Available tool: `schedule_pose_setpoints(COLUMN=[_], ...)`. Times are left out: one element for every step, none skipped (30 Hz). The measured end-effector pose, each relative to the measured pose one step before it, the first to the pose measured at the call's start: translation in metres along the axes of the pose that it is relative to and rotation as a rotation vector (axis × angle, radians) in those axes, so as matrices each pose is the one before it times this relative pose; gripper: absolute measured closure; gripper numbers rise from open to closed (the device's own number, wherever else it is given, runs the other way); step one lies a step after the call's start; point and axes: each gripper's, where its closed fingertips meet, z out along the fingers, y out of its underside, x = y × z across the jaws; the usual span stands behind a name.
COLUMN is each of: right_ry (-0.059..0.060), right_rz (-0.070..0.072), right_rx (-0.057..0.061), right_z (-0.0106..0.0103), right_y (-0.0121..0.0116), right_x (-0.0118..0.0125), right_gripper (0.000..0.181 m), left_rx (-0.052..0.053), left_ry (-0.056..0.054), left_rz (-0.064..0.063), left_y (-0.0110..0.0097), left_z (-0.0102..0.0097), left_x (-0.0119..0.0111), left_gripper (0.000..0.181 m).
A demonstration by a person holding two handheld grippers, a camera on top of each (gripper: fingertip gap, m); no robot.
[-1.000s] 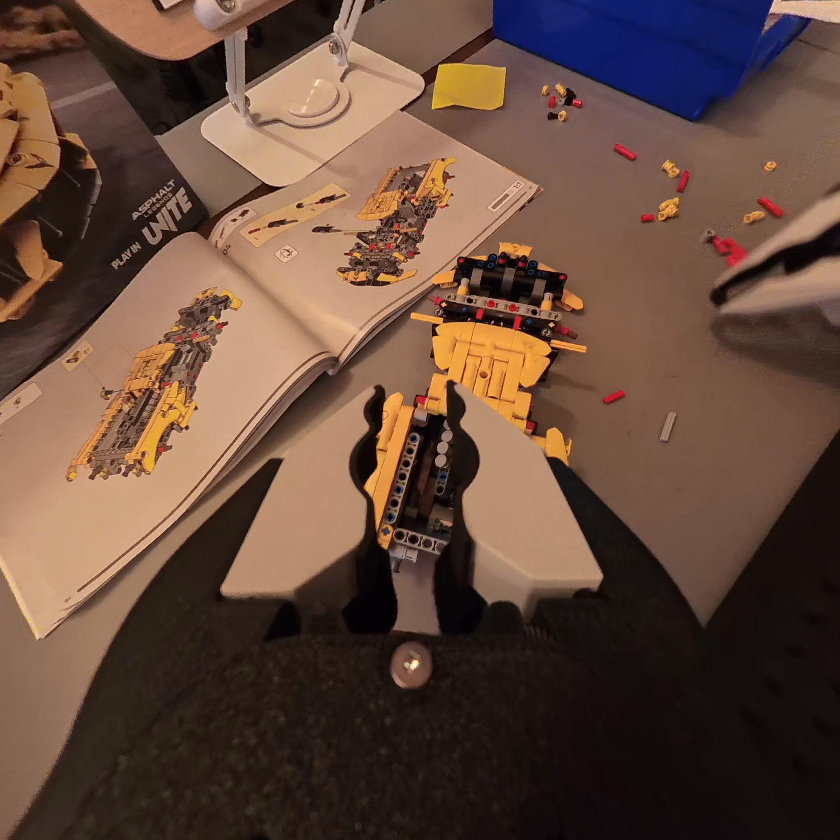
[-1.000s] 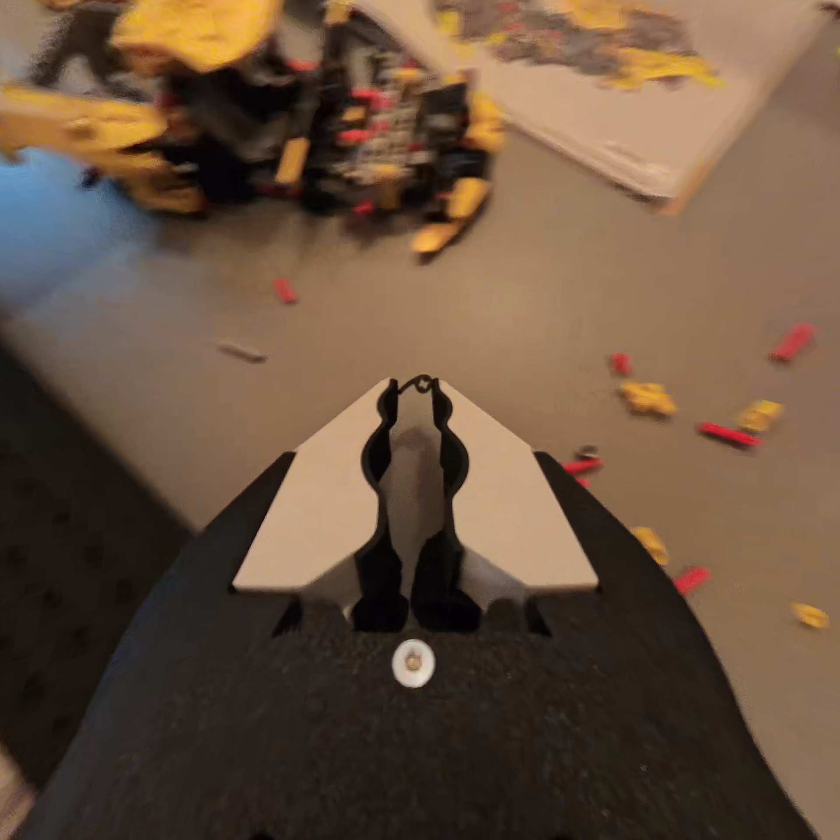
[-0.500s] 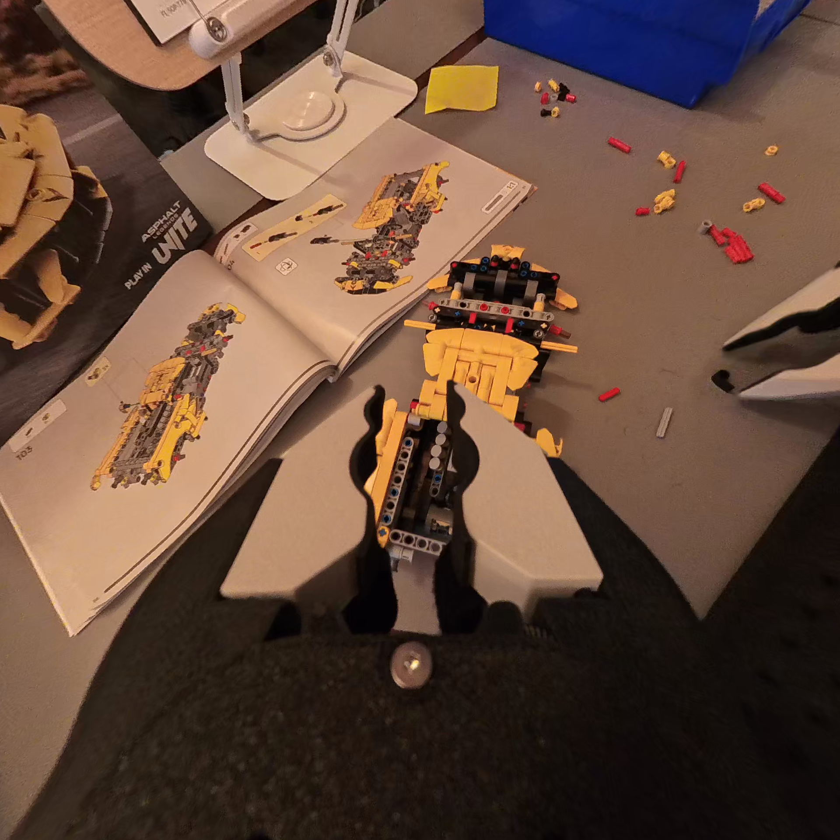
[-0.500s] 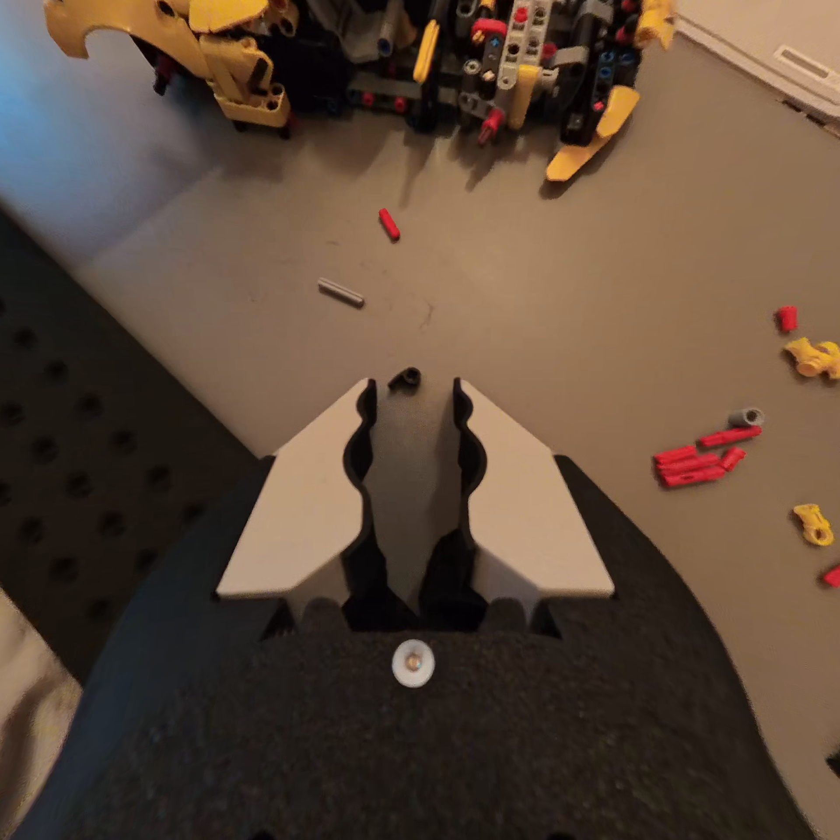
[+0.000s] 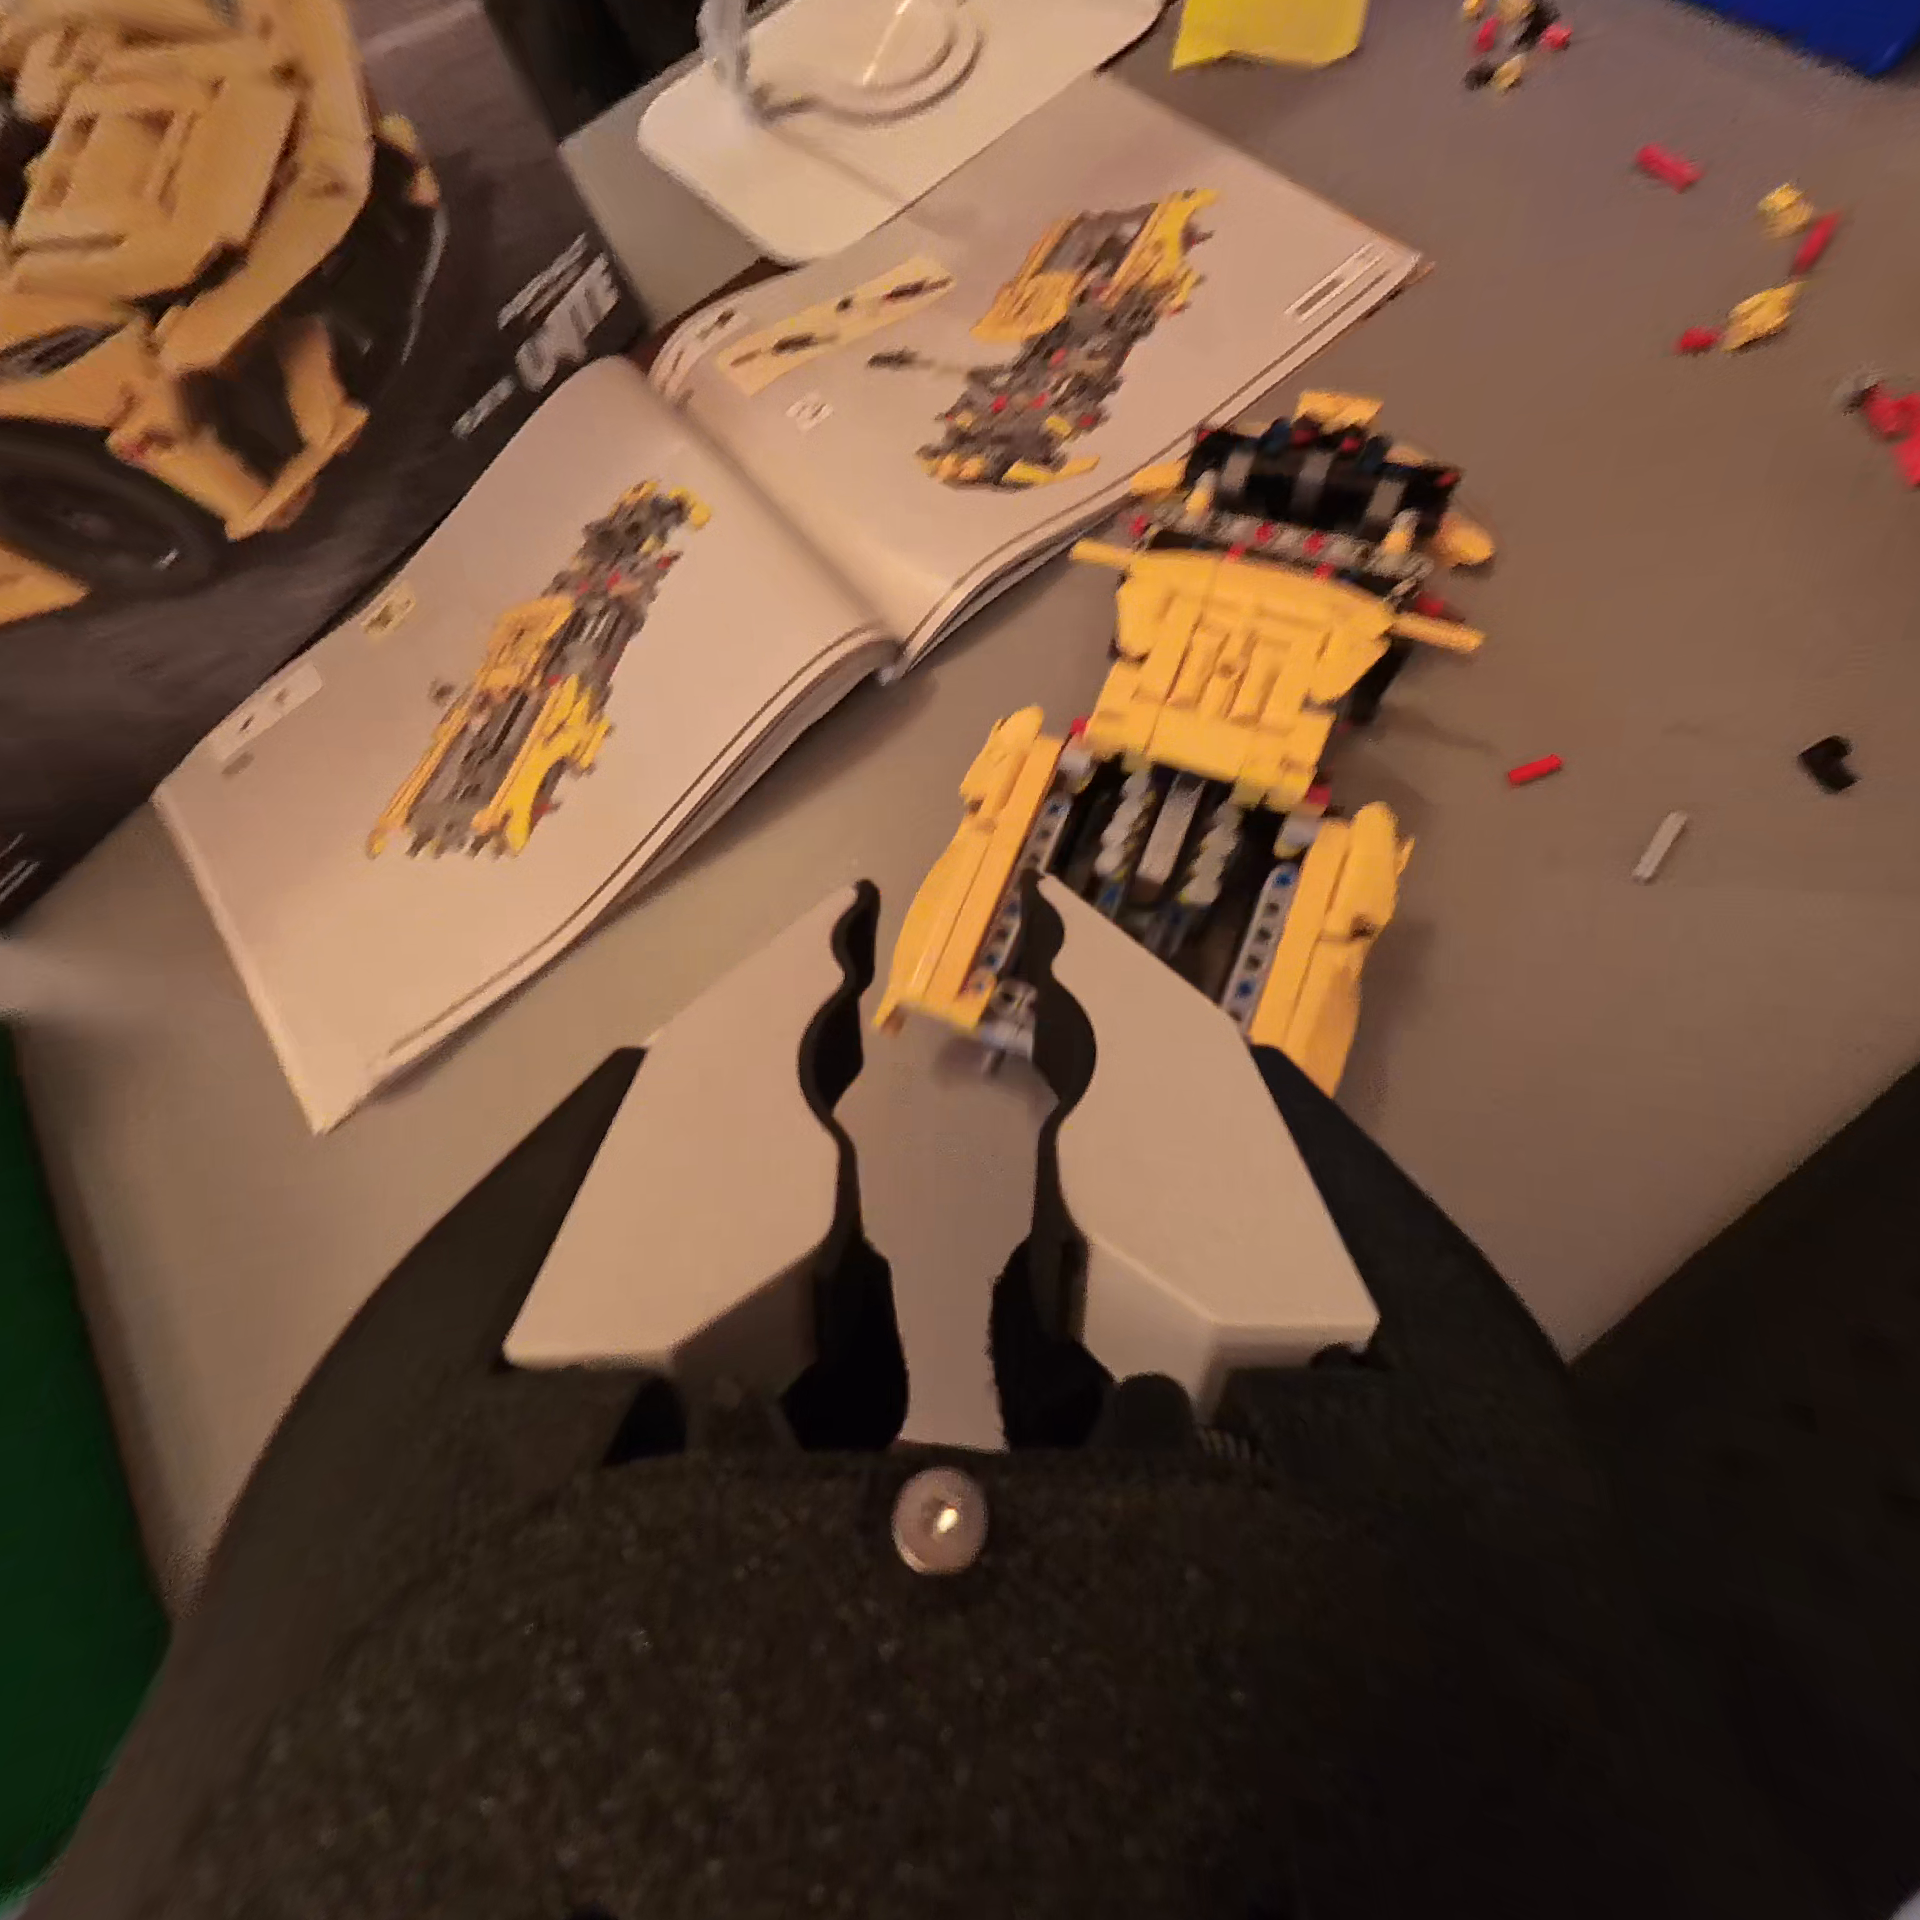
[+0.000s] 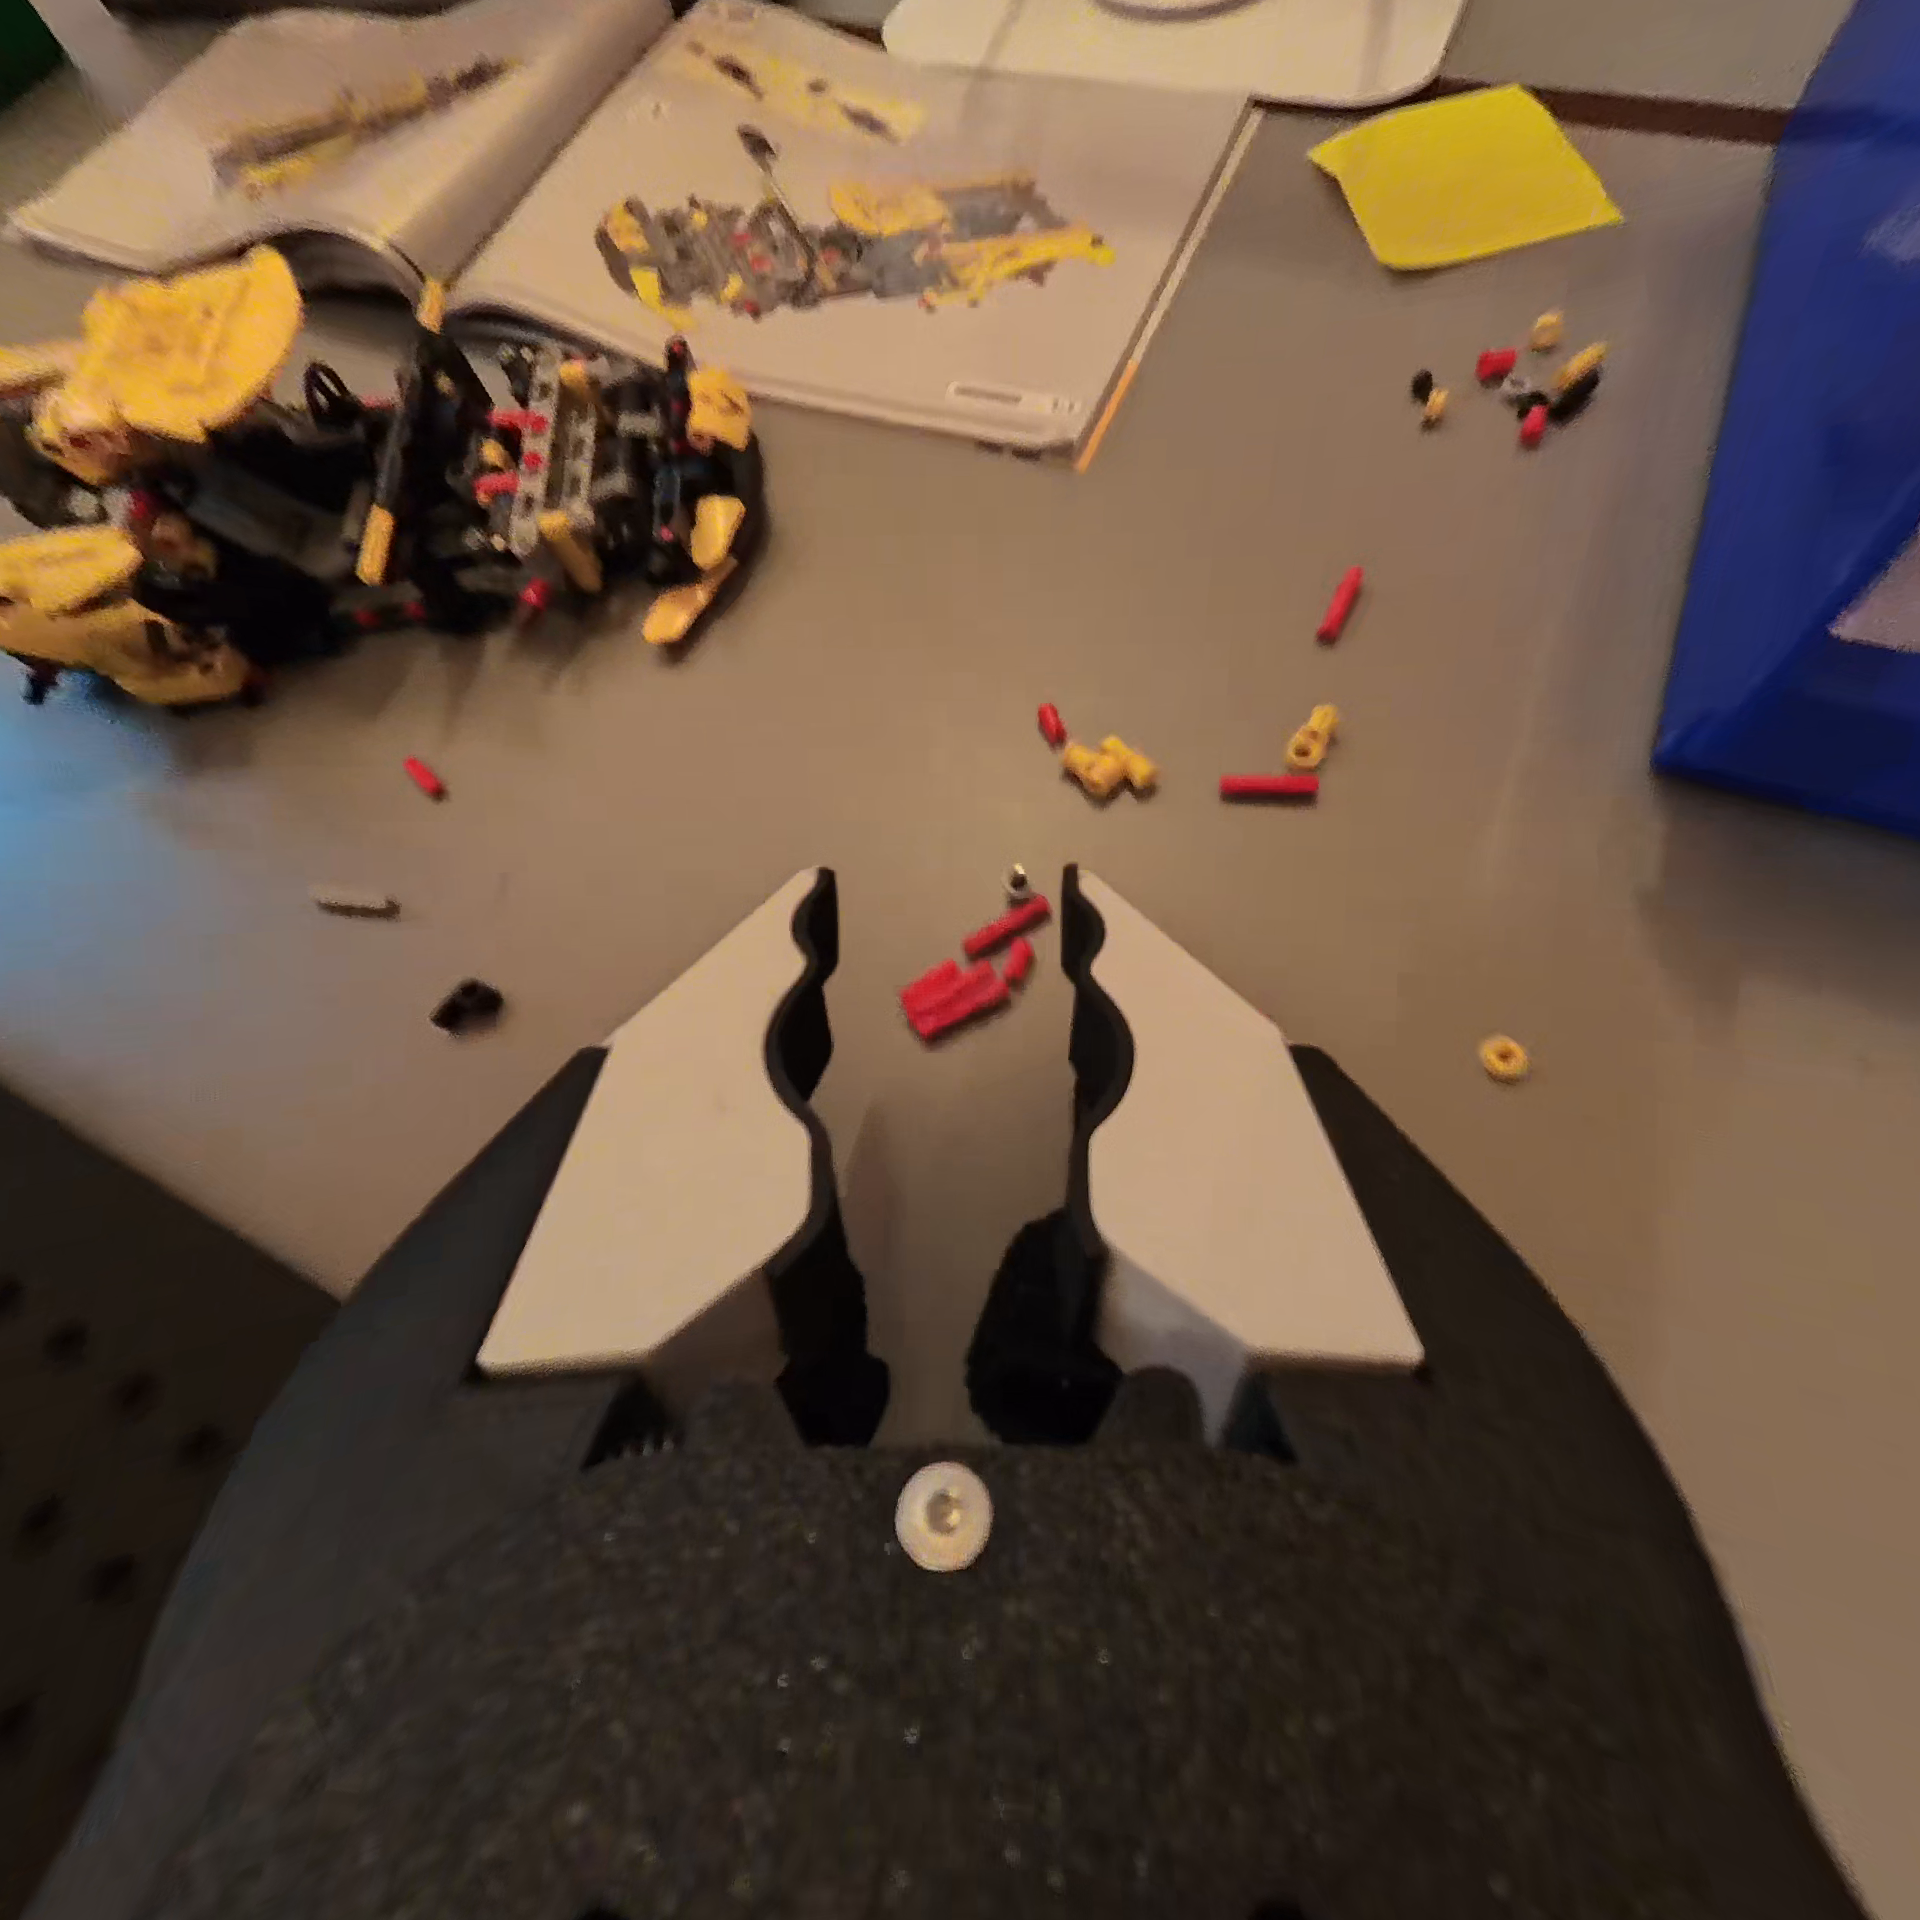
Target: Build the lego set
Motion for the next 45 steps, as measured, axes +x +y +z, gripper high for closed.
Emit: schedule_pose_setpoints(right_ry=[-0.0228,-0.0245,-0.0277,-0.0261,-0.0236,-0.017,-0.0089,-0.0071,-0.008,-0.0089,-0.0073,-0.0056,-0.008,-0.0068,-0.0027,0.0009,0.0038,0.0054,0.0044,0.003,0.0042,0.0064,0.0063,0.0055,0.0054,0.0037,0.0017,0.0017,-0.0004,-0.0028,-0.0023,-0.0008,-0.0002,-0.0002,0.0005,-0.0008,-0.0038,-0.0032,0.0008,0.0029,0.0038,0.0039,0.0046,0.0046,0.0031], right_rz=[0.0073,0.0055,0.0032,0.0005,-0.004,-0.0074,-0.0098,-0.0113,-0.0097,-0.0059,-0.0021,0.0004,0.0012,0.0007,-0.0013,-0.0035,-0.0048,-0.004,-0.0016,0.0004,0.0013,0.0018,0.0029,0.0042,0.0046,0.005,0.0047,0.0038,0.0029,0.0019,-0.0008,-0.0038,-0.0052,-0.0053,-0.0049,-0.0032,-0.0011,-0.0007,-0.0025,-0.0042,-0.0035,-0.0018,-0.0005,0.0011,0.0031], right_rx=[0.0215,0.0176,0.0119,0.0113,0.011,0.0062,0.0017,0.0016,0.0005,-0.0017,-0.0039,-0.0028,-0.0022,-0.0035,-0.0051,-0.0056,-0.0042,-0.0025,-0.0044,-0.006,-0.0052,-0.0036,-0.0021,-0.0011,-0.0006,-0.0014,-0.0018,-0.0008,-0.0006,-0.0033,-0.0049,-0.0046,-0.0049,-0.0056,-0.0032,-0.001,-0.002,-0.0035,-0.0025,-0.0005,-0.0006,-0.0006,0.0004,0.0012,0.0032], right_z=[0.00524,0.0061,0.00677,0.00668,0.00648,0.00606,0.00544,0.00459,0.00378,0.00335,0.00302,0.00246,0.002,0.00132,0.00066,0.00001,-0.00065,-0.00099,-0.00096,-0.0009,-0.00085,-0.00106,-0.00104,-0.00109,-0.00098,-0.00076,-0.00052,-0.00024,0.00031,0.0007,0.00096,0.00111,0.00106,0.0009,0.00097,0.00097,0.00114,0.00098,0.00053,0.00003,-0.00053,-0.00072,-0.00098,-0.00094,-0.00083], right_y=[-0.00529,-0.00399,-0.00264,-0.00227,-0.00182,-0.00113,-0.00067,-0.00062,-0.0007,-0.00013,0.00024,0.00022,0.00003,0.00007,0.00022,0.00043,0.00044,0.00047,0.001,0.00137,0.00119,0.00113,0.00085,0.00054,0.00041,0.00058,0.00046,0.00044,0.00029,0.00042,0.00056,0.00047,0.00042,0.00042,0.00013,-0.00013,-0.00008,0.00012,-0.00011,-0.00028,-0.00013,-0.00014,-0.00005,-0.00007,-0.00049], right_x=[-0.00575,-0.00673,-0.00753,-0.00749,-0.00731,-0.00637,-0.00527,-0.00499,-0.00498,-0.00478,-0.00412,-0.00349,-0.0036,-0.00326,-0.0024,-0.00182,-0.00124,-0.00058,-0.0004,-0.00016,0.00026,0.00075,0.00074,0.00062,0.0006,0.00042,0.00012,0.00014,-0.00005,-0.00039,-0.00035,-0.0001,-0.00003,0.00016,0.0003,0.00028,-0.00002,0.00023,0.00068,0.00092,0.00106,0.00112,0.00113,0.00133,0.00119], right_gripper=[0.139,0.139,0.139,0.139,0.139,0.139,0.139,0.139,0.139,0.139,0.139,0.139,0.139,0.139,0.139,0.139,0.139,0.139,0.139,0.139,0.14,0.14,0.14,0.14,0.141,0.141,0.141,0.141,0.141,0.141,0.141,0.141,0.141,0.142,0.142,0.142,0.142,0.142,0.142,0.142,0.142,0.142,0.142,0.143,0.143], left_rx=[-0.0292,-0.0446,-0.0541,-0.048,-0.0327,-0.0212,-0.0196,-0.0193,-0.0124,-0.0027,0.0044,0.0117,0.0209,0.0226,0.0168,0.0109,0.0041,-0.004,-0.0065,-0.0035,-0.0049,-0.0047,-0.0007,0.0049,0.0102,0.0175,0.0234,0.02,0.0077,-0.0035,-0.009,-0.0106,-0.0084,-0.005,-0.0022,-0.0006,-0.0054,-0.0124,-0.0145,-0.0122,0.0019,0.0055,-0.0021,-0.0008,0.0114], left_ry=[-0.0351,-0.042,-0.0312,-0.014,-0.0055,-0.0013,0.0028,-0.0015,-0.0127,-0.0211,-0.0087,0.0082,0.0157,0.0132,0.0,-0.0102,-0.0133,-0.0075,0.0039,0.0113,0.013,0.013,0.011,0.012,0.017,0.0255,0.0344,0.0393,0.0409,0.0399,0.0282,0.0115,-0.0126,-0.0327,-0.0263,-0.0056,0.0129,0.0256,0.0286,0.0157,0.0055,0.0091,0.0064,-0.0138,-0.0217], left_rz=[-0.0225,-0.0406,-0.0492,-0.0506,-0.0516,-0.0499,-0.0405,-0.0281,-0.0196,-0.0173,-0.0113,-0.0028,0.0017,0.01,0.0205,0.025,0.0214,0.0129,0.0034,-0.0046,-0.0073,-0.0039,0.0027,0.0103,0.0164,0.0212,0.0203,0.0129,0.0077,0.0079,0.0138,0.0254,0.035,0.0373,0.0334,0.0224,0.006,-0.0075,-0.0137,-0.0128,-0.0099,-0.0055,0.0029,0.0074,0.0103], left_y=[0.01088,0.01482,0.01776,0.01806,0.01706,0.01562,0.0144,0.01289,0.01034,0.00702,0.00372,0.00066,-0.00224,-0.00351,-0.0032,-0.003,-0.00278,-0.00214,-0.00211,-0.00252,-0.00242,-0.0026,-0.00316,-0.004,-0.0047,-0.00548,-0.00594,-0.00515,-0.00327,-0.00151,-0.00042,0.00043,0.00053,0.00055,0.00089,0.00104,0.00146,0.00216,0.00199,0.00154,-0.00065,-0.00153,-0.0007,-0.00163,-0.00382], left_z=[-0.00638,-0.00629,-0.00533,-0.00443,-0.00368,-0.00294,-0.0026,-0.00191,-0.00088,0.00043,0.00203,0.00321,0.00417,0.00479,0.0051,0.00546,0.00608,0.00681,0.00733,0.00719,0.00675,0.00568,0.00455,0.00287,0.00138,0.00038,0.0001,0.00051,0.00131,0.00175,0.00182,0.00141,0.0013,0.00131,0.00194,0.00285,0.00346,0.00391,0.00391,0.00357,0.00222,0.00071,0.00004,-0.00053,-0.00139], left_x=[-0.00894,-0.01156,-0.01182,-0.0107,-0.01003,-0.00981,-0.00928,-0.00966,-0.01096,-0.01151,-0.00886,-0.00533,-0.00353,-0.00367,-0.0059,-0.00776,-0.00803,-0.00659,-0.0041,-0.00236,-0.00124,-0.00028,0.00061,0.00232,0.00473,0.00741,0.00963,0.01045,0.01006,0.00943,0.00753,0.00515,0.00134,-0.00238,-0.00239,-0.00055,0.00107,0.00231,0.00269,0.00098,-0.00029,0.00084,0.00096,-0.00116,-0.00158], left_gripper=[0.154,0.157,0.157,0.157,0.157,0.157,0.157,0.157,0.156,0.156,0.156,0.156,0.155,0.155,0.154,0.154,0.154,0.154,0.154,0.154,0.154,0.154,0.154,0.154,0.154,0.154,0.154,0.154,0.153,0.152,0.151,0.15,0.149,0.148,0.147,0.146,0.145,0.143,0.142,0.142,0.142,0.152,0.157,0.157,0.157])
